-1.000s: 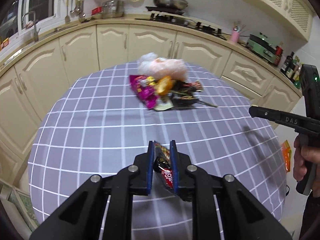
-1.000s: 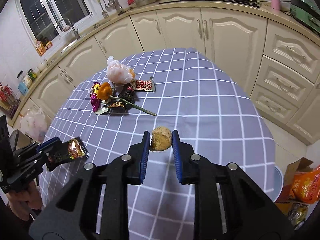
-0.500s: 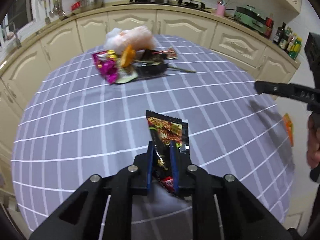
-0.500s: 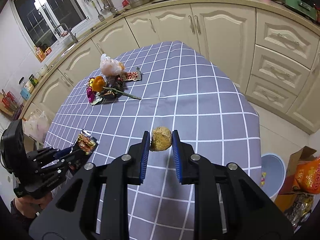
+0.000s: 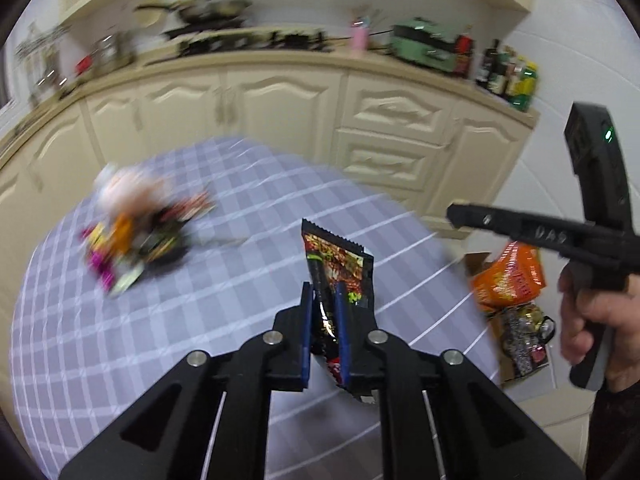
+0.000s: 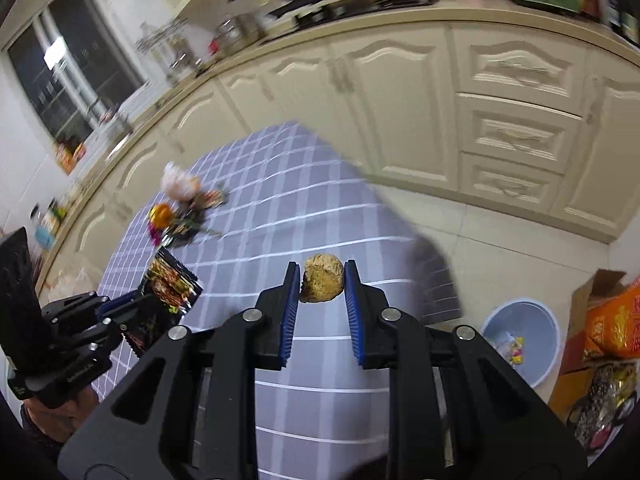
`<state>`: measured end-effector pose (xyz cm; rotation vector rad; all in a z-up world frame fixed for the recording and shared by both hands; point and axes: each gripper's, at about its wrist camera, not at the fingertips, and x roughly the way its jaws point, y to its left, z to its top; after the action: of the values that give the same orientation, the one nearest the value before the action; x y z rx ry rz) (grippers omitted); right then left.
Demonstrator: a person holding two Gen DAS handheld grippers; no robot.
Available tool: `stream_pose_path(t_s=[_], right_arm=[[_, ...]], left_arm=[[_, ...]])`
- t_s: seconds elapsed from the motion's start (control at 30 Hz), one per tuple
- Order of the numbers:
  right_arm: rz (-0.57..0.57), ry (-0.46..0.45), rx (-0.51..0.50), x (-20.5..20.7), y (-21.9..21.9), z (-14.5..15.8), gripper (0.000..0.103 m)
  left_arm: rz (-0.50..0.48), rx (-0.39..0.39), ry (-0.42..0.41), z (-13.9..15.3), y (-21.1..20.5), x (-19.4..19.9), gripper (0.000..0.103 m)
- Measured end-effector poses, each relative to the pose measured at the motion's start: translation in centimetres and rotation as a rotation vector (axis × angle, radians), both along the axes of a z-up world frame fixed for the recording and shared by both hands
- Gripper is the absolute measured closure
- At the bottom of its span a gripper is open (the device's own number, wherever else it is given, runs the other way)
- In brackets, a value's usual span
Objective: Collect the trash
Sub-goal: 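Carry the dark packet and cracker over the blue bin and open both tools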
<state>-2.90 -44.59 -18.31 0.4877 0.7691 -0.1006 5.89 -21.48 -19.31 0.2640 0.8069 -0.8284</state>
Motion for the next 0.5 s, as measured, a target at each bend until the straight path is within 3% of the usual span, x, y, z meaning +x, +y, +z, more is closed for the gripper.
stream_pose_path(t_s=[0.23, 0.5], right_arm=[[-0.261, 0.040, 0.065, -6.2, -11.0, -2.4, 0.080], [-0.478, 0.162, 0.231, -11.4, -20.4, -9.9, 0.080]], left_arm=[[-0.210, -0.011, -0.018, 1.5, -12.3, -2.6, 0.093], [-0.394, 0.110, 0.160, -5.2, -27.4, -5.3, 0.093]])
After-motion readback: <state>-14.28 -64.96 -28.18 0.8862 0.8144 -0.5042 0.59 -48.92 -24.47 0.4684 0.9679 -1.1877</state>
